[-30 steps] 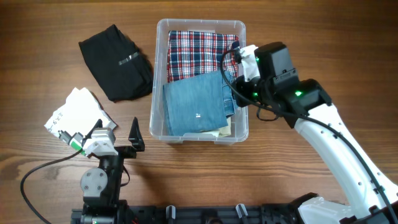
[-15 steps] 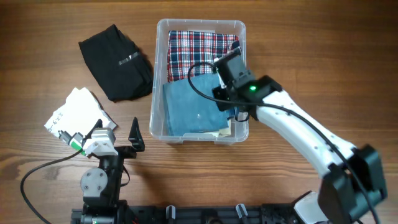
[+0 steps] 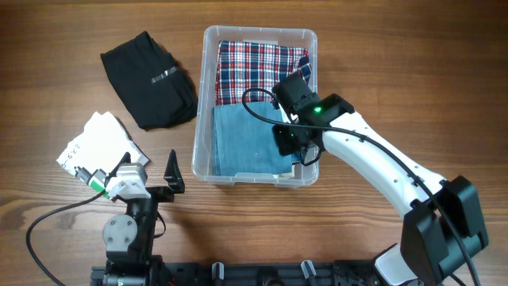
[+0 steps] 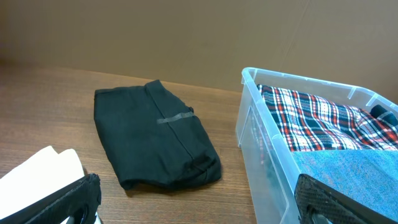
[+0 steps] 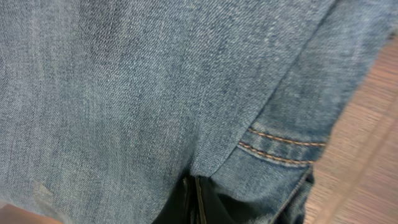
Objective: Pack container
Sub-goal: 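Open the right gripper and withdraw it to the right side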
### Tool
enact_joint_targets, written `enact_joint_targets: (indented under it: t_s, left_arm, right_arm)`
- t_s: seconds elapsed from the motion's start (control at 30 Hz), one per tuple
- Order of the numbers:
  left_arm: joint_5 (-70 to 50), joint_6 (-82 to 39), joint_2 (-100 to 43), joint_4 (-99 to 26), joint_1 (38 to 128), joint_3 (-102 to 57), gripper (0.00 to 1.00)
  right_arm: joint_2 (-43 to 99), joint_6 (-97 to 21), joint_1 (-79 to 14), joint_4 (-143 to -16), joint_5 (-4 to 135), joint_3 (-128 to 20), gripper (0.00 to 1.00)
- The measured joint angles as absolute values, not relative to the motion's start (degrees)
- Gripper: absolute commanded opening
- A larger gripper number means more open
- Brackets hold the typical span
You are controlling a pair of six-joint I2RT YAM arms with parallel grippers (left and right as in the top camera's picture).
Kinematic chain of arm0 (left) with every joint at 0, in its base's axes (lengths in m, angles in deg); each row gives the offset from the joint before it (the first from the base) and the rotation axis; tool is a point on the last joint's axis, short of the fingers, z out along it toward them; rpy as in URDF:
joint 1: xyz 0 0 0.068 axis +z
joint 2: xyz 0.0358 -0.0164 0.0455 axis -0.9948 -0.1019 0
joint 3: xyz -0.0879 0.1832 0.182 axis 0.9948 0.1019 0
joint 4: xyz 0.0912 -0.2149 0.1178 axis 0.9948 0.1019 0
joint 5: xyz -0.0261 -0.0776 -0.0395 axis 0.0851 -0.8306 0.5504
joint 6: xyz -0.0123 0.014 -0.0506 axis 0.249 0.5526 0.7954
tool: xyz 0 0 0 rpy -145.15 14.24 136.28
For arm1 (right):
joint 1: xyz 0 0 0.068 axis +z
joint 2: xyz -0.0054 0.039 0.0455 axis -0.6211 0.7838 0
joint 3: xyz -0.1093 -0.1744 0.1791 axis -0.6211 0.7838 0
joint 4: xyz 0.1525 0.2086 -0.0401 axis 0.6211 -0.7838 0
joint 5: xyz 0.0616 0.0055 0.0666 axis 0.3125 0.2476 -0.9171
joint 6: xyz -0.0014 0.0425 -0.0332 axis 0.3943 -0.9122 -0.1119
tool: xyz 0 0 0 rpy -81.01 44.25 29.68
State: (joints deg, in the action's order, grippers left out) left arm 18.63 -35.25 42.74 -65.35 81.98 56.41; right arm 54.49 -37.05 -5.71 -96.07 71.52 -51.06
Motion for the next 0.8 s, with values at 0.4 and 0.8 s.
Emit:
enact_joint_targets:
  t_s: [0.4, 0.8]
  left_arm:
    - [18.63, -35.25, 42.74, -65.37, 81.98, 56.41, 1.0]
    - [18.61, -35.25, 42.74, -65.37, 81.98, 56.43, 1.0]
  right_arm:
    - [54.69, -37.03, -5.68, -95.37, 70.64, -50.01, 0.04]
    - [41.88, -40.96, -26.25, -111.44, 71.48, -67.06, 0.5]
